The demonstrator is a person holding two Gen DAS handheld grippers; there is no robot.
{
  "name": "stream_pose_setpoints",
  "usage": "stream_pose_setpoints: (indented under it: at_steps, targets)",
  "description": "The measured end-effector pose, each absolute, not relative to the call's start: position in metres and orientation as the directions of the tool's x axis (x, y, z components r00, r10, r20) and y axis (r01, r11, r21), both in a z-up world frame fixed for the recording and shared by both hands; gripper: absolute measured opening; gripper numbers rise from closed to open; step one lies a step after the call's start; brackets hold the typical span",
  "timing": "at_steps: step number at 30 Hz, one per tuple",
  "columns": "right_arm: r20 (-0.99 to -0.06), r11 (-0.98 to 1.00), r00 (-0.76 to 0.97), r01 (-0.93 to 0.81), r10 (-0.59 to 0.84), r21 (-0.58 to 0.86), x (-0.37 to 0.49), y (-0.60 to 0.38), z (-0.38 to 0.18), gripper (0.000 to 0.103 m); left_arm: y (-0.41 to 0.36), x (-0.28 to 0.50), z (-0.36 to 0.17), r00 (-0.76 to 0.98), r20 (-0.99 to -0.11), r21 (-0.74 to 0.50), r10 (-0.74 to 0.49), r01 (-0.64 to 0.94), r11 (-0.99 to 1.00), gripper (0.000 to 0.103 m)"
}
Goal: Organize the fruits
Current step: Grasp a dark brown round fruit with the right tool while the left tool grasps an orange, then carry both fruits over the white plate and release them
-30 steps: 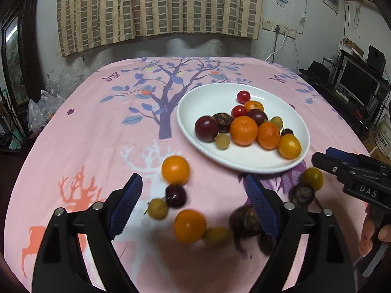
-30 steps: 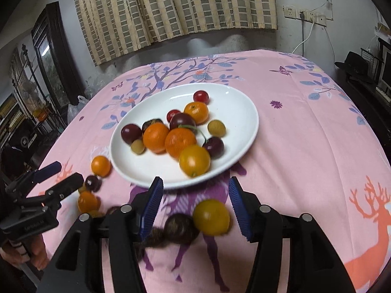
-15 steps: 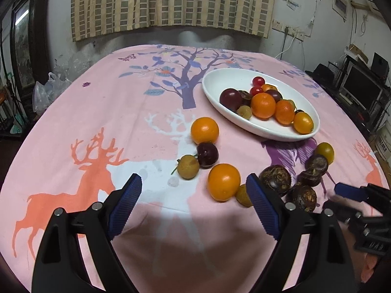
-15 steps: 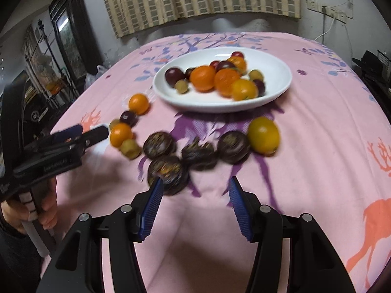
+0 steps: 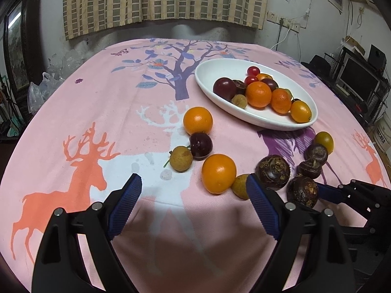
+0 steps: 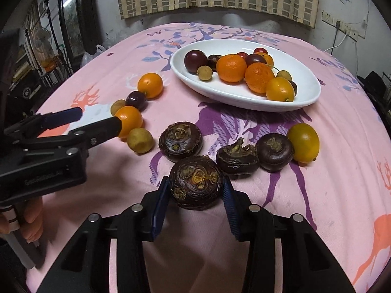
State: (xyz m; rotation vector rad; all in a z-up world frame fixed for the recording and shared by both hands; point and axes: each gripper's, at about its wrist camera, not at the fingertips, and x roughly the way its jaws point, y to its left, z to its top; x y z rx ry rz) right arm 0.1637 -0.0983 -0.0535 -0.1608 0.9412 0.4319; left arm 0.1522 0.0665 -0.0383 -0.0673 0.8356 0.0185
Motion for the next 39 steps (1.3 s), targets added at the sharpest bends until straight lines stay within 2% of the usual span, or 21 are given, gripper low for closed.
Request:
stream_pose_setpoints:
  at_steps: [4, 7, 9, 10, 13, 18, 22, 29, 31, 32, 34, 39]
  targets:
    - [-0.796, 0.893, 0.492, -0.432, 0.352, 0.127, 0.161, -0.111, -0.048, 0.043, 0.068, 0.154, -0.041, 0.653, -0.757, -0.085, -0.036, -0.044, 0.995, 0.085]
    - [-0.791, 0.887, 0.482, -0.434, 0.378, 0.159, 0.159, -0.116, -0.045, 0.043, 0.072, 0.158, -0.047, 0.618, -0.778, -0.175, -0.111, -0.043, 0.984, 0.085]
    - [-0.792, 0.886, 0.478, -0.436, 0.378, 0.160, 0.159, -0.116, -0.045, 0.043, 0.076, 0.160, -0.050, 0.603, -0.783, -0.239, -0.152, -0.067, 0.969, 0.081]
    - [-0.793, 0.885, 0.478, -0.437, 0.378, 0.159, 0.158, -0.116, -0.045, 0.043, 0.077, 0.161, -0.051, 0.598, -0.783, -0.263, -0.167, -0.076, 0.962, 0.074]
    - [-0.789, 0.873, 0.474, -0.462, 0.390, 0.154, 0.154, -0.112, -0.042, 0.043, 0.082, 0.169, -0.052, 0.580, -0.791, -0.316, -0.195, -0.116, 0.942, 0.070]
    - [-0.783, 0.856, 0.470, -0.495, 0.407, 0.148, 0.146, -0.107, -0.039, 0.043, 0.075, 0.184, -0.050, 0.568, -0.804, -0.303, -0.175, -0.138, 0.943, 0.063]
    - [-0.786, 0.855, 0.467, -0.498, 0.406, 0.146, 0.146, -0.106, -0.039, 0.043, 0.069, 0.197, -0.049, 0.558, -0.807, -0.307, -0.193, -0.118, 0.944, 0.045]
    - [-0.785, 0.858, 0.468, -0.491, 0.406, 0.151, 0.147, -0.107, -0.039, 0.043, 0.075, 0.189, -0.053, 0.569, -0.791, -0.353, -0.224, -0.126, 0.927, 0.045]
    - [-0.784, 0.857, 0.469, -0.493, 0.407, 0.150, 0.146, -0.107, -0.039, 0.043, 0.078, 0.185, -0.051, 0.570, -0.793, -0.340, -0.214, -0.122, 0.933, 0.044]
    - [-0.784, 0.857, 0.469, -0.494, 0.407, 0.149, 0.146, -0.106, -0.039, 0.043, 0.080, 0.183, -0.050, 0.569, -0.797, -0.327, -0.202, -0.127, 0.936, 0.038]
    - [-0.784, 0.857, 0.469, -0.493, 0.406, 0.149, 0.146, -0.106, -0.040, 0.043, 0.086, 0.183, -0.050, 0.556, -0.804, -0.334, -0.213, -0.125, 0.934, 0.034]
    - [-0.786, 0.859, 0.470, -0.491, 0.402, 0.146, 0.147, -0.106, -0.040, 0.043, 0.077, 0.187, -0.048, 0.558, -0.814, -0.268, -0.162, -0.113, 0.957, 0.034]
